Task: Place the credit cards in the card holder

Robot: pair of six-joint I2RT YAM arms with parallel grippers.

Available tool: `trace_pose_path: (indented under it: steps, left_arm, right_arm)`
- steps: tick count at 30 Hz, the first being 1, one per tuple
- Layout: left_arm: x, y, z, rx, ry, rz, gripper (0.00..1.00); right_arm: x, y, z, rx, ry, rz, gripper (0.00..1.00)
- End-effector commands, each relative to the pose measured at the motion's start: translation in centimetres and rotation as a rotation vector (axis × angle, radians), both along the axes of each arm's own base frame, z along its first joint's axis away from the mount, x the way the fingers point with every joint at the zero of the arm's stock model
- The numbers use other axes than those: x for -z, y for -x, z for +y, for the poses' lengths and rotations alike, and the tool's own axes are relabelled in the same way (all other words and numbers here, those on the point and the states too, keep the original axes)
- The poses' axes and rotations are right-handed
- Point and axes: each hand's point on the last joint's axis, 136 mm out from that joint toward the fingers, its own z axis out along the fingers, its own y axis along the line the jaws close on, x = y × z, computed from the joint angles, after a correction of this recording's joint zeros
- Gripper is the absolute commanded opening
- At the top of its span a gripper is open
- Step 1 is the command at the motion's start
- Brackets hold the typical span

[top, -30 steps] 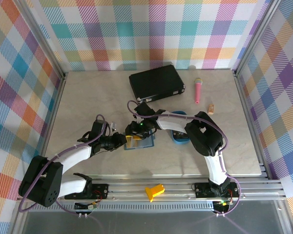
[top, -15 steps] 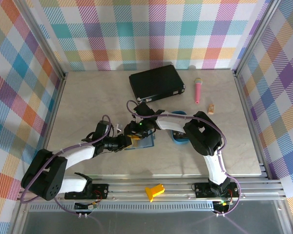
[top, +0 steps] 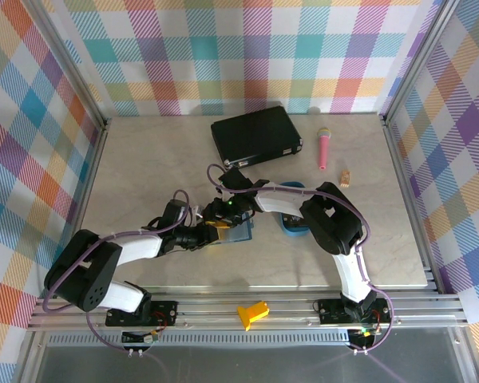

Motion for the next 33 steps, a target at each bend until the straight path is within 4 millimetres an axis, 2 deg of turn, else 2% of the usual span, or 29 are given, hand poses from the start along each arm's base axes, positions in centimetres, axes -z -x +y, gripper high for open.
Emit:
trace_pose_path:
  steps: [1, 5, 8, 10, 18, 27, 33]
  left_arm:
    - [1.4, 0.4, 0.6, -0.008, -0.042, 0.008, 0.23]
    - [1.5, 0.5, 0.7, -0.009, -0.046, 0.009, 0.23]
    - [1.4, 0.5, 0.7, -0.010, -0.046, 0.006, 0.23]
    - [1.3, 0.5, 0.7, -0.010, -0.046, 0.004, 0.23]
    - [0.8, 0.4, 0.8, -0.010, -0.046, -0.006, 0.23]
    - [0.0, 0.4, 0.9, -0.007, -0.053, -0.020, 0.23]
    - [-3.2, 0.1, 0.8, -0.022, -0.018, -0.066, 0.24]
  right_arm:
    - [-3.9, -0.6, 0.1, -0.007, -0.032, -0.093, 0.49]
    - [-4.6, -1.2, -2.4, 0.022, 0.055, -0.158, 0.49]
    - [-3.8, -1.5, -4.7, 0.055, 0.153, -0.171, 0.49]
    - [-3.1, -1.3, -5.2, 0.040, 0.188, -0.170, 0.51]
    - [-1.3, -0.5, -3.3, -0.038, 0.163, -0.116, 0.52]
    - [-1.3, -0.5, -1.3, -0.081, 0.073, -0.109, 0.51]
    - [-2.4, -0.4, 0.5, -0.115, -0.035, -0.112, 0.50]
